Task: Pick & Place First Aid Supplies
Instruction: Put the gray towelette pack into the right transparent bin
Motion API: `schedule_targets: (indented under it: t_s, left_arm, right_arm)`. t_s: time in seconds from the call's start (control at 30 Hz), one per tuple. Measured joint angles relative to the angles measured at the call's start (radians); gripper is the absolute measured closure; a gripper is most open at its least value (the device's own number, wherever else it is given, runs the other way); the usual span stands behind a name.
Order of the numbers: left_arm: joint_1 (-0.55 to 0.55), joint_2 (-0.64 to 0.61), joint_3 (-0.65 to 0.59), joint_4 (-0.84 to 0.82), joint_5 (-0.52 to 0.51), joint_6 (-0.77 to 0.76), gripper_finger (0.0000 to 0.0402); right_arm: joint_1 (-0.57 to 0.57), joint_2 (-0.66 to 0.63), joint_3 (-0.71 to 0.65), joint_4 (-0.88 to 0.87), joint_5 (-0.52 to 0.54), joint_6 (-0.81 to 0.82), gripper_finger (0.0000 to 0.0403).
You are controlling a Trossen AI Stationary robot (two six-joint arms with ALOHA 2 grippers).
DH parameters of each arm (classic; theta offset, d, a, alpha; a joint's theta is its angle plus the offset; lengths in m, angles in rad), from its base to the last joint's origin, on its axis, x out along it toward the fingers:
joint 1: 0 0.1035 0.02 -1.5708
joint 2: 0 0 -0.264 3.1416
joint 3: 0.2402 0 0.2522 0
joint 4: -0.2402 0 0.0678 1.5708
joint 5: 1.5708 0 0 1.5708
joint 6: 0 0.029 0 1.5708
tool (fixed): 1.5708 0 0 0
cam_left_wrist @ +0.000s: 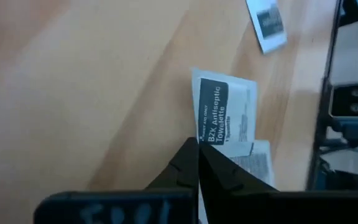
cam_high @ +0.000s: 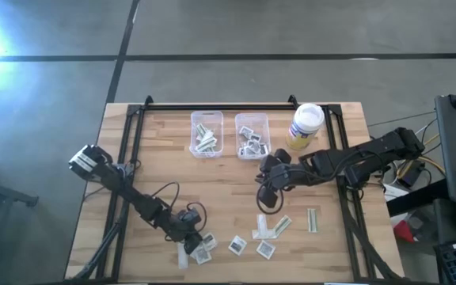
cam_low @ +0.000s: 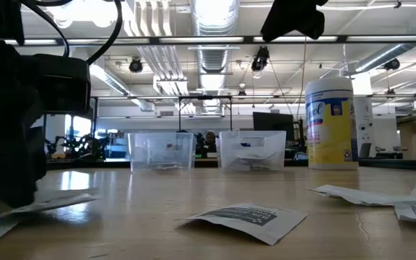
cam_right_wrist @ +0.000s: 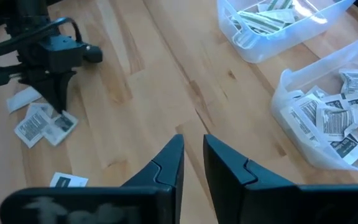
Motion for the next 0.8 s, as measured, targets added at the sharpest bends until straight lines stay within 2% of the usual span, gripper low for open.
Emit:
schedule_targets:
  t_s: [0.2,0.43,0.63,0.8]
  left_arm:
    - [0.002,-0.012,-0.001,0.005,-0.064,0.039,0.04]
    - [0.001,-0.014,-0.001,0.036,-0.076,0.086,0.0401]
    - [0.003,-0.045,0.001,0.068,-0.099,0.148,0.0401]
    - [0.003,-0.106,0.002,0.069,-0.173,0.231,0.0401]
  right_arm:
    - [0.033,0.0,0.0,0.0,-0.001,0.005,0.0346]
    - [0.098,0.0,-0.001,0.014,-0.001,0.004,0.0346]
    - [0.169,0.0,-0.049,0.149,-0.001,-0.004,0.0346]
    - [0.211,0.0,-0.128,0.303,-0.003,-0.008,0.0346]
